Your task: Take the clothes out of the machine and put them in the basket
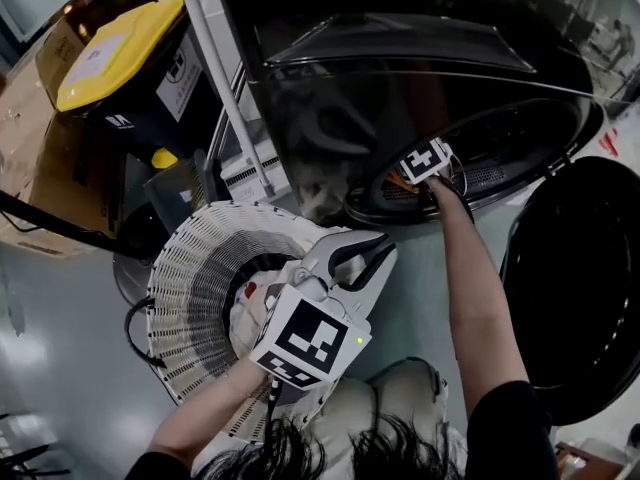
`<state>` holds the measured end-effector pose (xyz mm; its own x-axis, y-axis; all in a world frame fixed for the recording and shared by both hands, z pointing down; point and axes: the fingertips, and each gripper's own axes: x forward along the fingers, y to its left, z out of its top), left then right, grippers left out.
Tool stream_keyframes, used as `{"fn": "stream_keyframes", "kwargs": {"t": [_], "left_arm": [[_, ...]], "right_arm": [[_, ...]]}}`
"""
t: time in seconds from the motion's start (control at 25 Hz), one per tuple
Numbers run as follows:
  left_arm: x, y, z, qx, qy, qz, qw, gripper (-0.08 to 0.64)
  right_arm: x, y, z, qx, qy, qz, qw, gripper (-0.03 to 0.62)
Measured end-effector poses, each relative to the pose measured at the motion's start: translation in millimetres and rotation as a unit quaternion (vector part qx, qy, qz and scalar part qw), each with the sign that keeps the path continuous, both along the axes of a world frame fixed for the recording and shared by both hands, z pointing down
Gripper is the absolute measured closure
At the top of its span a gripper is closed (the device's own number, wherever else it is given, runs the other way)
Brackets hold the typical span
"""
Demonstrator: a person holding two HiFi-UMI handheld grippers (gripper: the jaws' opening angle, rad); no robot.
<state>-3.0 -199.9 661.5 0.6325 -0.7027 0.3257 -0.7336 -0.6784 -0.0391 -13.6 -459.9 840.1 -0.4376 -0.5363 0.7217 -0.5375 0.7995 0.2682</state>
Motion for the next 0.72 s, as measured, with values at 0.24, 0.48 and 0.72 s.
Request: {"fn": "stream_keyframes", "kwargs": {"t": [0.24, 0.48, 0.72], "left_arm": [[15, 9, -6, -0.009, -0.012, 0.029, 0.9995, 0.522], [18, 13, -22, -0.007, -0.033, 0.030, 0.9990, 0.522], [25, 34, -42, -0.036, -0.034, 0.030, 0.9984, 0.522]], "right_arm": [[20, 12, -29, 0.055, -0.049, 0.047, 0.996, 0.485], [48, 46, -87, 0.072, -0.198, 0.115, 0.971, 0.486], [77, 99, -138, 0.087, -0.247, 0.153, 0.953, 0.487]]}}
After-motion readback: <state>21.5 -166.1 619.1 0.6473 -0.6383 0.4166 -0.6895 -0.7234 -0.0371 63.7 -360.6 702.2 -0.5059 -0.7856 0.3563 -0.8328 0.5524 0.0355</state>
